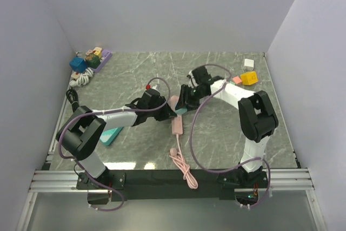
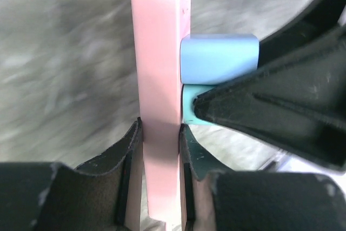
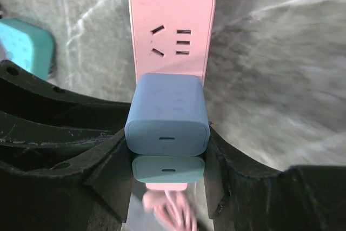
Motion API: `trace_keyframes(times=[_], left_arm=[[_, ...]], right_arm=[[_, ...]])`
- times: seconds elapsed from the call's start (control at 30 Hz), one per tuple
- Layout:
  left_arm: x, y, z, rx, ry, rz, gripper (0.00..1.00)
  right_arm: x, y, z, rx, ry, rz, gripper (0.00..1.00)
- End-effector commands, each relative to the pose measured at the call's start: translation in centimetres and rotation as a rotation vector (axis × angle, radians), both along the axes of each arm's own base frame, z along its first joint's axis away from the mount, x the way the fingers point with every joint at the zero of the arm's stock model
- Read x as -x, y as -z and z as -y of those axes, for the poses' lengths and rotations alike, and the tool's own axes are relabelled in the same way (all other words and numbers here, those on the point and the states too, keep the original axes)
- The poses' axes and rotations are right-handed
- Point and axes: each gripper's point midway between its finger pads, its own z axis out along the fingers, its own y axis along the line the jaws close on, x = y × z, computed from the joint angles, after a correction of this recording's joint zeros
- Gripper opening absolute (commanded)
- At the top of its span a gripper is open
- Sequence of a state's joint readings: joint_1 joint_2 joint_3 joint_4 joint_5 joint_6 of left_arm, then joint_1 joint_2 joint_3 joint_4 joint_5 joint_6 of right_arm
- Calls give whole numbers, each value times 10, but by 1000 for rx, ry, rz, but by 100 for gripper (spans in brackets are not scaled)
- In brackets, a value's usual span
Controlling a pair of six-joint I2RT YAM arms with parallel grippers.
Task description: Pull the plug off the socket
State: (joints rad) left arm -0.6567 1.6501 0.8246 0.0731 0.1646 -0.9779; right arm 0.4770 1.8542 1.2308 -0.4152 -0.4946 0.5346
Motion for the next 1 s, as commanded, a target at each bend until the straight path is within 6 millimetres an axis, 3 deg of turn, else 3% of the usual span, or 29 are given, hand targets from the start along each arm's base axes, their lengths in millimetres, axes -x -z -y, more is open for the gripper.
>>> trace_keyframes(times=[0.0, 0.03, 0.13, 0.23, 0.27, 0.33, 0.37, 0.43, 0.47, 0.57, 0.73, 0.77, 0.83, 0.87, 0.9, 0.97], left_arm=[[19, 35, -28, -122, -19, -76, 1], [22, 40, -31, -130, -20, -88, 1], [21, 45, -30, -121, -26, -90, 1], [21, 45, -29, -120, -22, -92, 1], [20, 44, -29, -120, -25, -90, 1], [15, 40, -26, -116, -24, -81, 1], [13, 38, -24, -114, -22, -76, 1], [6, 29, -19, -104, -18, -56, 1], [3, 26, -17, -101, -18, -46, 1], [0, 16, -15, -103, -11, -37, 1], [-3, 10, -11, -93, -3, -28, 1], [-2, 10, -11, -89, 1, -30, 1], [-2, 9, -10, -84, 4, -31, 1], [-1, 8, -10, -83, 6, -31, 1], [0, 7, -10, -81, 11, -28, 1], [1, 7, -10, -84, 14, -34, 1]], right_arm=[[-35, -53, 34, -43, -6, 30, 0], [-40, -53, 48, -32, 16, -3, 0], [-61, -63, 60, -38, 44, 21, 0], [-70, -71, 55, -79, 92, 36, 0], [-62, -62, 52, -84, 107, 10, 0], [-63, -70, 43, -116, 143, 59, 0], [-49, -59, 37, -110, 139, 35, 0], [-55, -68, 39, -112, 221, 94, 0], [-50, -67, 50, -114, 270, 102, 0], [-65, -68, 81, -86, 433, 132, 0], [-125, -63, 170, 1, 758, 136, 0], [-134, -45, 181, 24, 797, 94, 0], [-159, -47, 205, 27, 877, 74, 0], [-166, -24, 208, 67, 895, 25, 1], [-171, -17, 226, 93, 939, -7, 6], [-195, -9, 241, 112, 969, -10, 22]])
